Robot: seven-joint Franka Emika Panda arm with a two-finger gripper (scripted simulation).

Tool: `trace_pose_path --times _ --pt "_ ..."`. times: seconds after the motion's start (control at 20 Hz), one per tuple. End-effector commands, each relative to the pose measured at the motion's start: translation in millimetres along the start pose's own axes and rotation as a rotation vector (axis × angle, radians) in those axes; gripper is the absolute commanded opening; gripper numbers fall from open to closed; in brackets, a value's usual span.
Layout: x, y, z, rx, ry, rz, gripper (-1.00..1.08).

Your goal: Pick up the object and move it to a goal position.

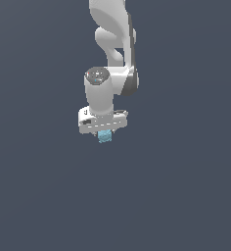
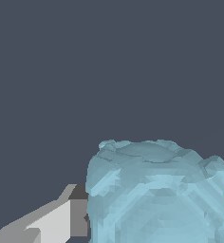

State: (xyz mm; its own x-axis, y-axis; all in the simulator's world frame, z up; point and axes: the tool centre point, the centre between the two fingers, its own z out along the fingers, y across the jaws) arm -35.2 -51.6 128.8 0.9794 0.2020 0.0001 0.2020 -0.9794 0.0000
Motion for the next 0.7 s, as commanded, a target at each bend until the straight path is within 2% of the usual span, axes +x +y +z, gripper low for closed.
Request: trace_pose_path --times 0.0,0.35,0.65 --pt "-10.2 -4.0 -12.3 0.0 0.0 0.0 -1.0" --pt "-27.9 -11.1 -36.0 0.0 0.0 0.0 -1.0" --pt "-32.9 -13.1 -43.6 0.0 0.0 0.0 -1.0"
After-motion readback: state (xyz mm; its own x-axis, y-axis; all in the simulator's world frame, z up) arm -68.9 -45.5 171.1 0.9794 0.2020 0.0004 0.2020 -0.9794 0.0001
